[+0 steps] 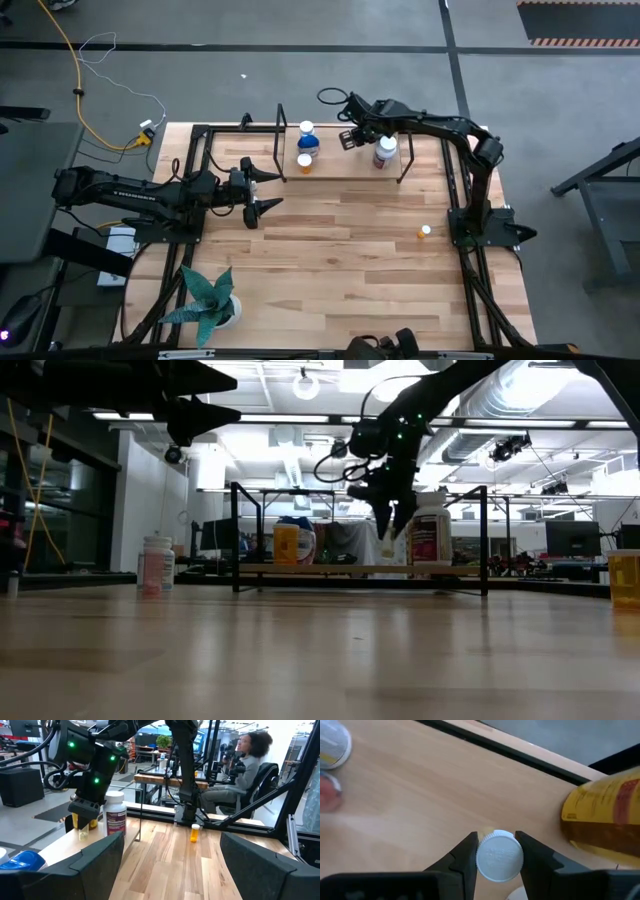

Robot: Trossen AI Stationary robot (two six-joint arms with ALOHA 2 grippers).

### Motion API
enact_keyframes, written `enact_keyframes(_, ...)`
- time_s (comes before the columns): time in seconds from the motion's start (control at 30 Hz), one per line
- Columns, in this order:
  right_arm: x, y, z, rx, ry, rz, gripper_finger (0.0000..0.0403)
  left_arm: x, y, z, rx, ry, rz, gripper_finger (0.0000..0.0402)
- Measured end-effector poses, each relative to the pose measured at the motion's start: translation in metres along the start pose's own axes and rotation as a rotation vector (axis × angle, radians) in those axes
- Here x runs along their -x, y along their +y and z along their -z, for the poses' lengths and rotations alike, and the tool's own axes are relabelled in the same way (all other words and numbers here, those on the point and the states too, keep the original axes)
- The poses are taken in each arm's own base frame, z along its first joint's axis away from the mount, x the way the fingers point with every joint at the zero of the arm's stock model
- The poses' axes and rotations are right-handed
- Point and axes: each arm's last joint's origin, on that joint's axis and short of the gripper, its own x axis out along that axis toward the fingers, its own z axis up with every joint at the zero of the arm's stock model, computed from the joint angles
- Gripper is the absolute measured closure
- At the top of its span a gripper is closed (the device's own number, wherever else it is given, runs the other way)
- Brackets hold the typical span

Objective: Pick and place medicine bottles onto shelf by color
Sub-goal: Put the small light yellow pill bottle on the shelf

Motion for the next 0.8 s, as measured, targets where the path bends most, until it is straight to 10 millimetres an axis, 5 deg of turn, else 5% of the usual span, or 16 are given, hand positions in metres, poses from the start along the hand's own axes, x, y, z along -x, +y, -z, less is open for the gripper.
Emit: enact_keyframes(0.8,-0.0033,-0.0035,0.0034,0.017,0.052,0.021,0.0293,0.0,0.0,0.0,0.0,0.0,0.0,0.008)
